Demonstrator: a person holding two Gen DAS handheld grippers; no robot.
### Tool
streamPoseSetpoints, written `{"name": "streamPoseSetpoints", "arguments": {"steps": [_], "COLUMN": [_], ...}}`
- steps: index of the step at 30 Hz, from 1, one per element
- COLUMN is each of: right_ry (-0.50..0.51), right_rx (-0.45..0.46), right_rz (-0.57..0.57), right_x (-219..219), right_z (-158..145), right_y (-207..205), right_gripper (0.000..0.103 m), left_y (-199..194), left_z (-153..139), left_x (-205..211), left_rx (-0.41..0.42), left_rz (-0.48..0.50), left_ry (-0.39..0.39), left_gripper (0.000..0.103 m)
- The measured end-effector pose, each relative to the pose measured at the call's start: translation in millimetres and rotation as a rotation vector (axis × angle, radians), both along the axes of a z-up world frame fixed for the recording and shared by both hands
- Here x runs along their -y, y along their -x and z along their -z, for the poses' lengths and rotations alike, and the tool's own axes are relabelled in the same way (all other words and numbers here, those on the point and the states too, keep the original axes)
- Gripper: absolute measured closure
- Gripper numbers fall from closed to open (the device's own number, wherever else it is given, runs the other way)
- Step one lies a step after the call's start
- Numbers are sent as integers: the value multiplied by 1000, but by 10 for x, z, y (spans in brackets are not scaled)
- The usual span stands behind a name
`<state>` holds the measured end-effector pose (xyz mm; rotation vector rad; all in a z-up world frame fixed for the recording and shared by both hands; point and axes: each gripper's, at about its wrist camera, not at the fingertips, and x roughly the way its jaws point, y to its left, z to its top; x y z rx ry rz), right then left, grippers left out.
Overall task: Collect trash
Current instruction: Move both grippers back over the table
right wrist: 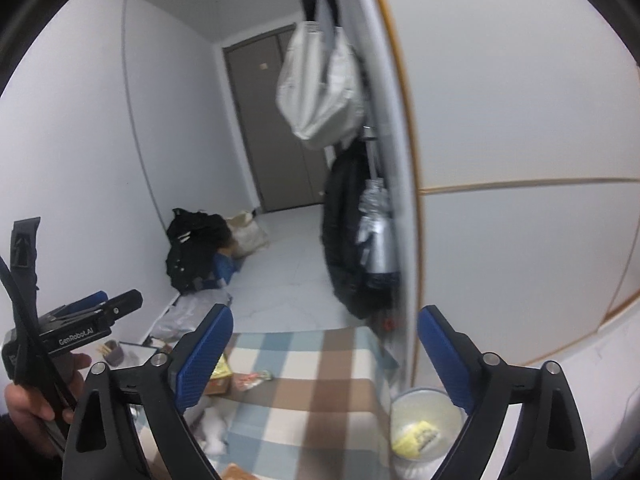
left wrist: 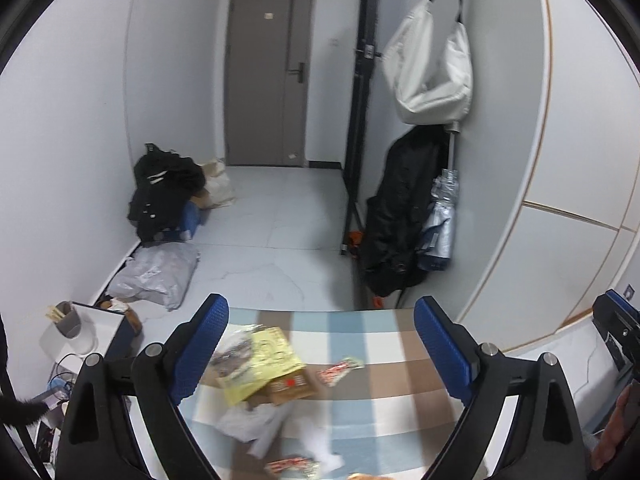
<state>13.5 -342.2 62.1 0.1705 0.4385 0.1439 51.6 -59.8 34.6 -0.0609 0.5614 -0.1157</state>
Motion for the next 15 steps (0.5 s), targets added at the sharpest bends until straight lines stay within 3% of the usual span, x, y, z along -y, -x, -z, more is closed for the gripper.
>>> {"name": "streamPoseSetpoints", "arguments": {"steps": [8, 10, 15], "right_ry": [34, 56, 86], "right_rx": [-11, -27, -84], "right_rz": [-98, -100, -134], "right_x": [-723, -878, -1181], "right_z": [220, 309, 587], "right_y": [-49, -58, -140], "right_gripper": [6, 0, 0], "left_y": [32, 59, 94], "left_z": [283, 360, 592], "left_x": [-555, -658, -897], "left_rx": [-29, -32, -70], "left_rz": [-88, -99, -123], "left_ry": [44, 50, 83], "left_gripper": [10, 10, 10]}}
